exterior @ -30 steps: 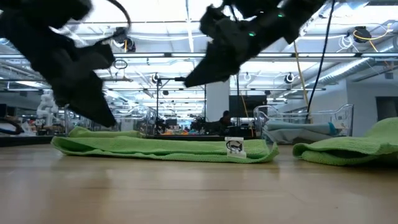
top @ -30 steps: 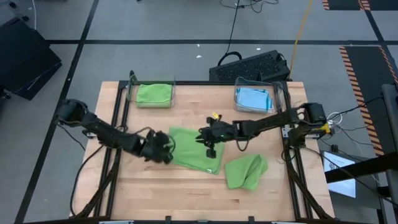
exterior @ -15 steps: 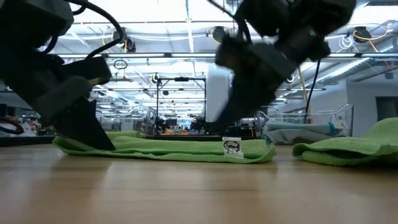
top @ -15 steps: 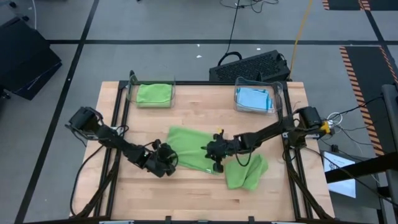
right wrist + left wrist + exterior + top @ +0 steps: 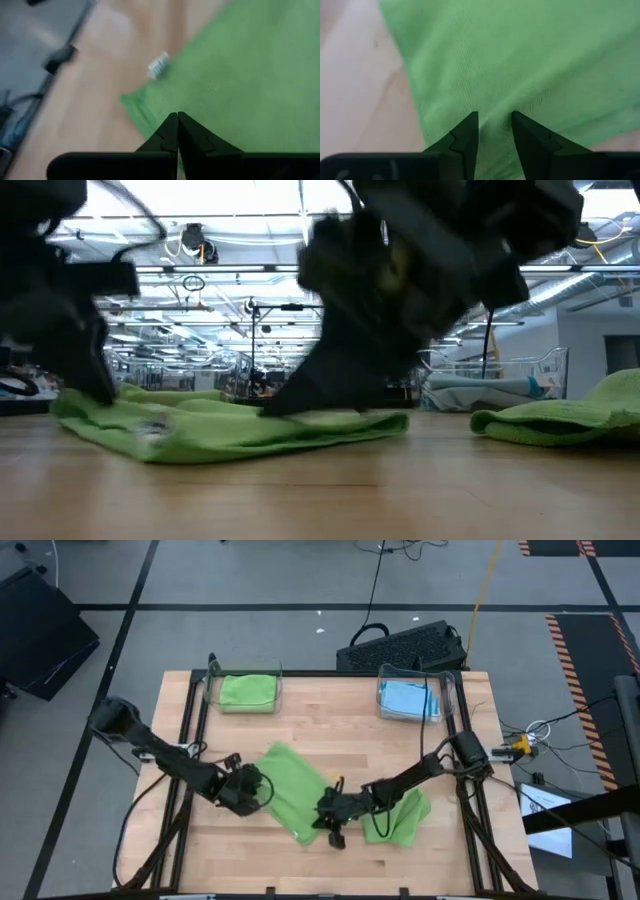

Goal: Fold microfiber towels
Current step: Fold the left green microfiber cloth

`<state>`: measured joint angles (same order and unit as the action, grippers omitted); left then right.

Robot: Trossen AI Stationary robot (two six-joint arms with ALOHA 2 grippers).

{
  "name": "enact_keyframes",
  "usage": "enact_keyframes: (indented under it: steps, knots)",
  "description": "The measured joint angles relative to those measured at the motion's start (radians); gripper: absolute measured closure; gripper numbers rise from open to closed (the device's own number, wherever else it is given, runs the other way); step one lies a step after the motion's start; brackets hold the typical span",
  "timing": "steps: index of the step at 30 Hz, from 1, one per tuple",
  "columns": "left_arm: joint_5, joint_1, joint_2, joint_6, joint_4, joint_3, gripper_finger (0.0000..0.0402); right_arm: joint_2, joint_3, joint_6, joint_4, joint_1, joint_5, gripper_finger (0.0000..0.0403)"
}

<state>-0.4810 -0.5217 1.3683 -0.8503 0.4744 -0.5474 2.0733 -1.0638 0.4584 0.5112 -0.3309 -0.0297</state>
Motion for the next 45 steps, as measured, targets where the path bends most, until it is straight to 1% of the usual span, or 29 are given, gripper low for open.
enact_keyframes:
  steps: [4, 8, 10, 12, 13, 14, 16, 18, 20, 23, 24, 28, 32, 35, 37, 39, 42, 45]
  knots:
    - [0.001, -0.002, -0.132, 0.058, -0.005, -0.002, 0.0282, -0.041, -0.055, -0.074, -0.047, 0.007, 0.027, 0.0396]
    - [-0.011, -0.015, -0.247, 0.017, -0.005, -0.003, 0.0282, -0.129, -0.06, -0.135, -0.083, 0.057, 0.044, 0.038]
    - [-0.036, -0.031, -0.276, -0.034, 0.003, -0.003, 0.0282, -0.169, -0.06, -0.157, -0.117, 0.088, 0.099, 0.0364]
    - [-0.085, -0.05, -0.283, -0.078, 0.002, -0.004, 0.0282, -0.191, -0.06, -0.141, -0.128, 0.125, 0.177, 0.0342]
    - [-0.112, -0.06, -0.281, -0.092, 0.005, -0.004, 0.0282, -0.193, -0.066, -0.135, -0.129, 0.15, 0.193, 0.033]
    - [-0.146, -0.07, -0.276, -0.104, 0.003, -0.004, 0.0282, -0.192, -0.08, -0.136, -0.139, 0.177, 0.187, 0.0317]
    - [-0.208, -0.083, -0.261, -0.128, 0.005, -0.004, 0.0282, -0.181, -0.115, -0.145, -0.166, 0.233, 0.125, 0.0292]
    - [-0.249, -0.086, -0.249, -0.149, 0.004, -0.004, 0.0282, -0.161, -0.172, -0.163, -0.196, 0.284, 0.047, 0.027]
    - [-0.256, -0.083, -0.242, -0.176, 0.003, -0.004, 0.0282, -0.136, -0.226, -0.18, -0.274, 0.331, -0.027, 0.0254]
    - [-0.227, -0.09, -0.237, -0.222, 0.003, -0.004, 0.0282, -0.089, -0.312, -0.19, -0.37, 0.398, -0.14, 0.0238]
    - [-0.224, -0.093, -0.234, -0.236, -0.005, -0.005, 0.0282, -0.073, -0.346, -0.189, -0.4, 0.415, -0.162, 0.0235]
    - [-0.229, -0.119, -0.213, -0.28, -0.006, -0.005, 0.0282, 0.014, -0.479, -0.171, -0.534, 0.453, -0.181, 0.0221]
    - [-0.269, -0.129, -0.174, -0.341, -0.005, -0.005, 0.0282, 0.135, -0.602, -0.168, -0.578, 0.456, -0.182, 0.0203]
    - [-0.274, -0.129, -0.133, -0.4, -0.005, -0.005, 0.0282, 0.21, -0.687, -0.156, -0.626, 0.463, -0.181, 0.0189]
    - [-0.26, -0.129, -0.102, -0.439, -0.01, -0.005, 0.0282, 0.241, -0.716, -0.147, -0.648, 0.47, -0.175, 0.0179]
    - [-0.215, -0.136, -0.069, -0.467, -0.007, -0.005, 0.0282, 0.25, -0.723, -0.148, -0.665, 0.475, -0.127, 0.0169]
    - [-0.154, -0.15, -0.024, -0.49, -0.007, -0.005, 0.0282, 0.25, -0.724, -0.149, -0.67, 0.485, -0.102, 0.0154]
    - [-0.152, -0.161, 0.02, -0.504, -0.004, -0.005, 0.0282, 0.25, -0.725, -0.149, -0.669, 0.493, -0.101, 0.0145]
